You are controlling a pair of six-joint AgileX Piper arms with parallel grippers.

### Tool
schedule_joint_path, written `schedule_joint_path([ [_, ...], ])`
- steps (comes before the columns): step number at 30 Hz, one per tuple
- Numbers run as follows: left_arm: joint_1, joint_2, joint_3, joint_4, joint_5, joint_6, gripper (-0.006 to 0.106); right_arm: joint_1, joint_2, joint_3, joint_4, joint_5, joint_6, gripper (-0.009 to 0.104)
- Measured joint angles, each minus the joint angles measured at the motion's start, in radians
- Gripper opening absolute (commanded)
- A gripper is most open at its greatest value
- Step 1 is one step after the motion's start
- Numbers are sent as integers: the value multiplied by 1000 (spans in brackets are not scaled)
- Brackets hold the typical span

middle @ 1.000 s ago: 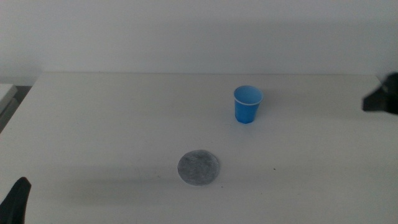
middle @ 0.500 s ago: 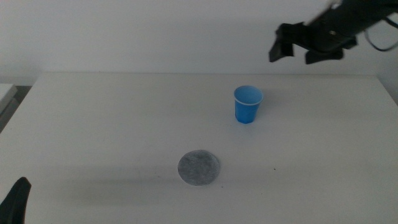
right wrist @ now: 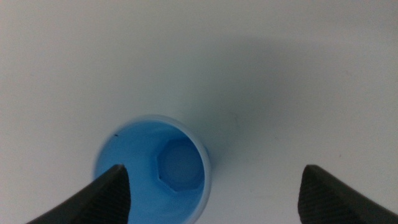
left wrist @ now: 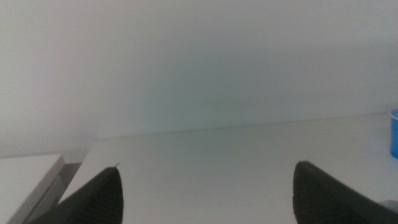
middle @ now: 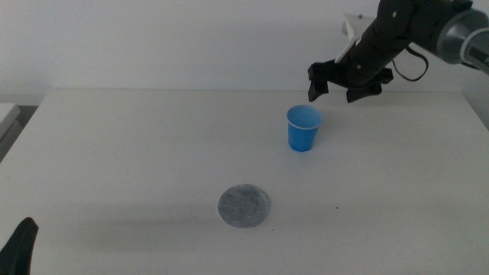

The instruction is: Place an empty cup on a cup mat.

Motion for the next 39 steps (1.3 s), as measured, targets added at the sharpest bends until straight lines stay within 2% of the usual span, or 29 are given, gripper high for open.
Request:
schedule_joint_path([
  [9,0,0,0,0,0,0,94,0,57,-1,-1,27,0,86],
  [14,0,0,0,0,0,0,94,0,87,-1,-1,17,0,78],
  [19,0,0,0,0,0,0,94,0,106,-1,1,-16,0,60],
  [29,0,0,0,0,0,0,94,0,125,-2,107,-70,-19,5],
  [39,0,0,0,0,0,0,94,1,80,-2,114,-54,-82,0],
])
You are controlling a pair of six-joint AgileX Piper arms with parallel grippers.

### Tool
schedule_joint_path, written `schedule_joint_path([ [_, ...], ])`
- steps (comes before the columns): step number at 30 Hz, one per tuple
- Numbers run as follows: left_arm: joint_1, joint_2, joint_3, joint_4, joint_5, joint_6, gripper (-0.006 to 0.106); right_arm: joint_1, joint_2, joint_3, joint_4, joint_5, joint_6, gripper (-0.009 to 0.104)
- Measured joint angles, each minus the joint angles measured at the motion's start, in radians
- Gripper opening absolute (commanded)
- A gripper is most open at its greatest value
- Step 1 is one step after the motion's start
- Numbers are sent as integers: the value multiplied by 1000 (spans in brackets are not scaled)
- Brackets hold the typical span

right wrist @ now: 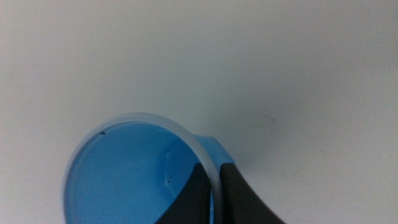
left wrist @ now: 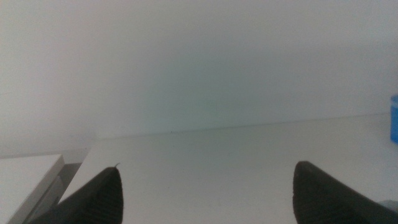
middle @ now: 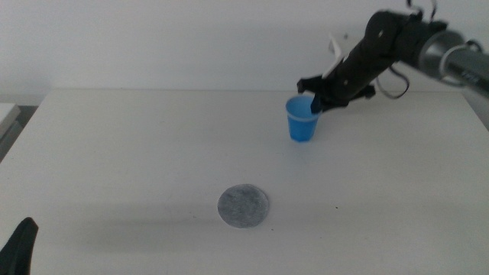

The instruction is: Place an empty cup on a cup mat.

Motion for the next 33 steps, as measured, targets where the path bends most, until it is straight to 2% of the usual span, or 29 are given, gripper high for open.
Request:
schedule_joint_path([
  [5,0,0,0,0,0,0,94,22,-142,83,18,-36,-65,-1],
  [10,0,0,0,0,0,0,94,128,-255,266,26,-113,-78,-2],
  [19,0,0,0,0,0,0,94,293,-276,422,33,-164,-78,-2],
  [33,0,0,0,0,0,0,94,347,-276,454,33,-173,-76,-2],
])
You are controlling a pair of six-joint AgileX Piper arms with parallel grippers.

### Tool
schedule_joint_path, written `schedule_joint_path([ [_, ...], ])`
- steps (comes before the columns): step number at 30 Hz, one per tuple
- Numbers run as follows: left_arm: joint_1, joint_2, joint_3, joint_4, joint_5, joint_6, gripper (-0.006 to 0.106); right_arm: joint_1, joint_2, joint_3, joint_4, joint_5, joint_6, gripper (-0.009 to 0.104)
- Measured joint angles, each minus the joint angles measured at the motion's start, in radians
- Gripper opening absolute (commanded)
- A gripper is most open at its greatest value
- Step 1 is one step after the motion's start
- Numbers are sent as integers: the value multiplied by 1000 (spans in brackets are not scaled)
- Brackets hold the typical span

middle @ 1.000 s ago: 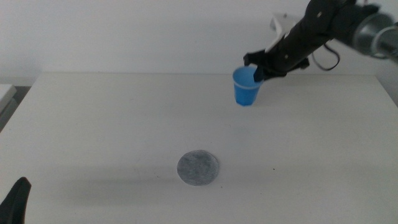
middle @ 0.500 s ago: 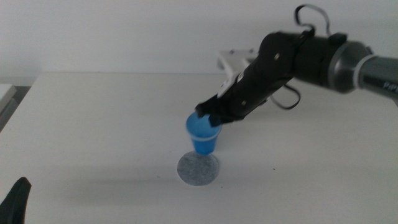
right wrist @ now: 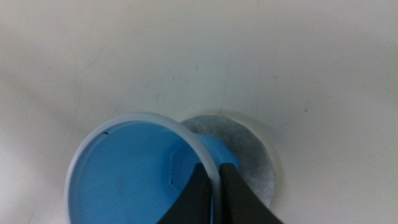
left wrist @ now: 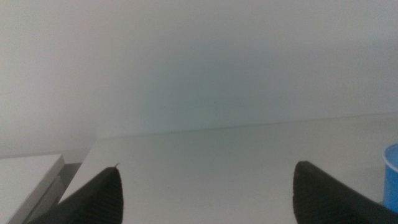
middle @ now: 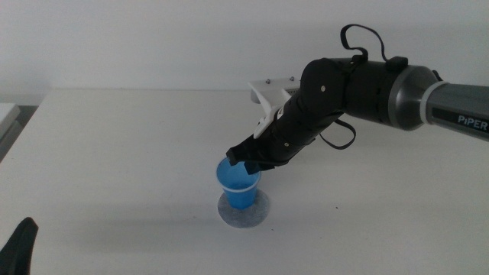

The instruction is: Place an empty cup on a cup mat.

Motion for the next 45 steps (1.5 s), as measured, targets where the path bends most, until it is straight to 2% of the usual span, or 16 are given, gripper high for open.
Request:
schedule_joint_path([
  [11,0,0,0,0,0,0,94,4,34,6,-2,-8,24,-2],
  [20,0,0,0,0,0,0,94,4,3,7,-28,14,26,49],
  [24,0,0,0,0,0,0,94,4,-51,7,-36,26,26,66],
  [27,0,0,0,0,0,0,94,4,-111,7,-54,41,26,71],
  [35,0,0,0,0,0,0,94,-46,-383,10,-89,104,-41,71],
  [37,0,0,0,0,0,0,94,-54,-460,27,-115,104,-20,71],
  [39,0,0,0,0,0,0,94,-64,-553,74,-171,78,35,71],
  [45,0,0,0,0,0,0,94,-139,-860,342,-452,-28,312,71],
])
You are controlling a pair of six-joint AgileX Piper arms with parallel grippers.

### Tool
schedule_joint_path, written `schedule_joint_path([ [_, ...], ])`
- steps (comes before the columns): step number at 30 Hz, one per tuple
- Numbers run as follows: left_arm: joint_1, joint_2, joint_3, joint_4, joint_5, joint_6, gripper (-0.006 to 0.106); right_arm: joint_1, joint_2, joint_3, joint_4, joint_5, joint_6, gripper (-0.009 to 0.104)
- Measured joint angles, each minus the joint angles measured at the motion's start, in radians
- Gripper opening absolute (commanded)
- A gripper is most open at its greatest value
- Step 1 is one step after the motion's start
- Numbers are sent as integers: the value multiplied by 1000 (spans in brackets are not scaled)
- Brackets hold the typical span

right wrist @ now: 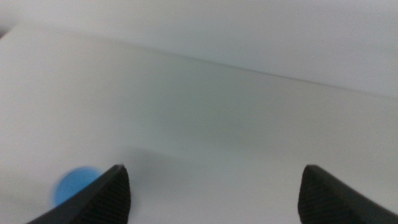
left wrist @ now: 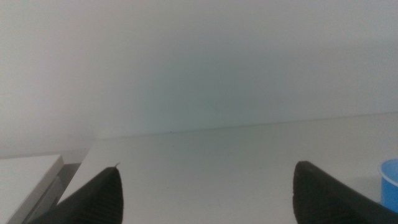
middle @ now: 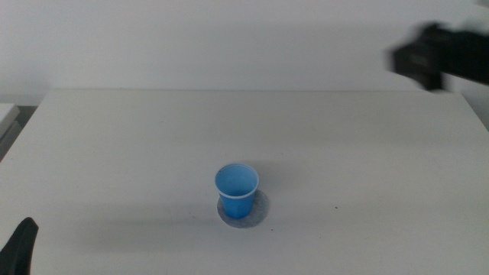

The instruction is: Place an empty cup on a cup mat.

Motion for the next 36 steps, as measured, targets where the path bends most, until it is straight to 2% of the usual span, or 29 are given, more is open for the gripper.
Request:
schedule_joint_path([
  [4,0,0,0,0,0,0,94,-50,-261,236,-168,-36,175,71],
  [5,0,0,0,0,0,0,94,-50,-312,280,-184,-43,192,71],
  [11,0,0,0,0,0,0,94,-54,-549,492,-201,-80,261,71],
  [17,0,0,0,0,0,0,94,-54,-702,601,-219,-72,277,71],
  [22,0,0,0,0,0,0,94,-54,-831,707,-202,-98,277,71],
  [25,0,0,0,0,0,0,94,-71,-910,756,-184,-167,250,71],
  [28,0,0,0,0,0,0,94,-144,-940,795,-169,-206,145,71],
  [32,0,0,0,0,0,0,94,-292,-944,911,-32,-378,-24,71],
  [34,0,0,0,0,0,0,94,-360,-944,985,-32,-463,-50,71],
  [36,0,0,0,0,0,0,94,-405,-944,1049,-64,-531,-62,71],
])
